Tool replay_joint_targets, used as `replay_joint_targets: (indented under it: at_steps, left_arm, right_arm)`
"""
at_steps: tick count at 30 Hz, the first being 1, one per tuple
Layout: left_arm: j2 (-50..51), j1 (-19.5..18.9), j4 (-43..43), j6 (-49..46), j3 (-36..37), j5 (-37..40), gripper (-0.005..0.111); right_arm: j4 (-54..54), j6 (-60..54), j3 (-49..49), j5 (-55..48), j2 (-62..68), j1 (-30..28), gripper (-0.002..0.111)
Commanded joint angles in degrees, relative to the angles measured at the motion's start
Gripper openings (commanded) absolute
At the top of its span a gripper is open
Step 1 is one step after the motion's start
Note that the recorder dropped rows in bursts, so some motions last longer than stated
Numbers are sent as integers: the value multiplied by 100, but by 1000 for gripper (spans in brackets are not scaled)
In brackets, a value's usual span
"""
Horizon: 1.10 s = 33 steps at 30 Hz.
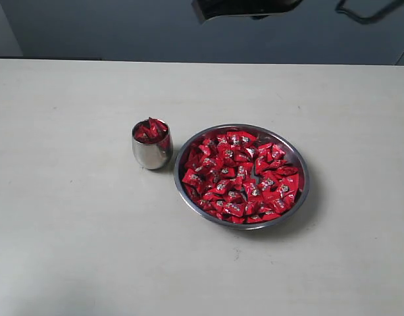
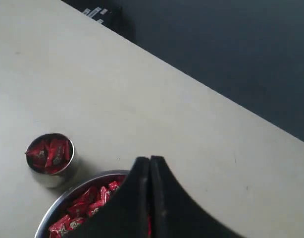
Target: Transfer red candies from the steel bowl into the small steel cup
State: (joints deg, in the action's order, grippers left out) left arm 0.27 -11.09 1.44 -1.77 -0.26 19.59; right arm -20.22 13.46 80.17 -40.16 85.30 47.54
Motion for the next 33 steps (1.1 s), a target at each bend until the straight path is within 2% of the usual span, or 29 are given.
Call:
replay_joint_targets:
  at_steps: [1, 6, 11, 26, 29, 33]
  left_arm:
    - [-27, 38, 11, 8, 26, -45, 0]
    - [-27, 38, 11, 8, 26, -45, 0]
    - [-27, 38, 11, 8, 26, -45, 0]
    - [-27, 38, 11, 8, 26, -45, 0]
    - [-27, 38, 11, 8, 26, -45, 0]
    - [-27, 38, 11, 8, 26, -45, 0]
  right_arm:
    - [-89, 65, -438, 41, -674, -24, -1]
    - [-52, 65, -499, -485, -983, -24, -1]
    - [-76, 65, -499, -434, -1009, -24, -1]
    - [-1292, 31, -499, -1145, -1288, -61, -1]
    - [-991, 31, -499, -824, -1525, -472, -1]
    - [-219, 4, -499, -585, -1801, -1495, -1]
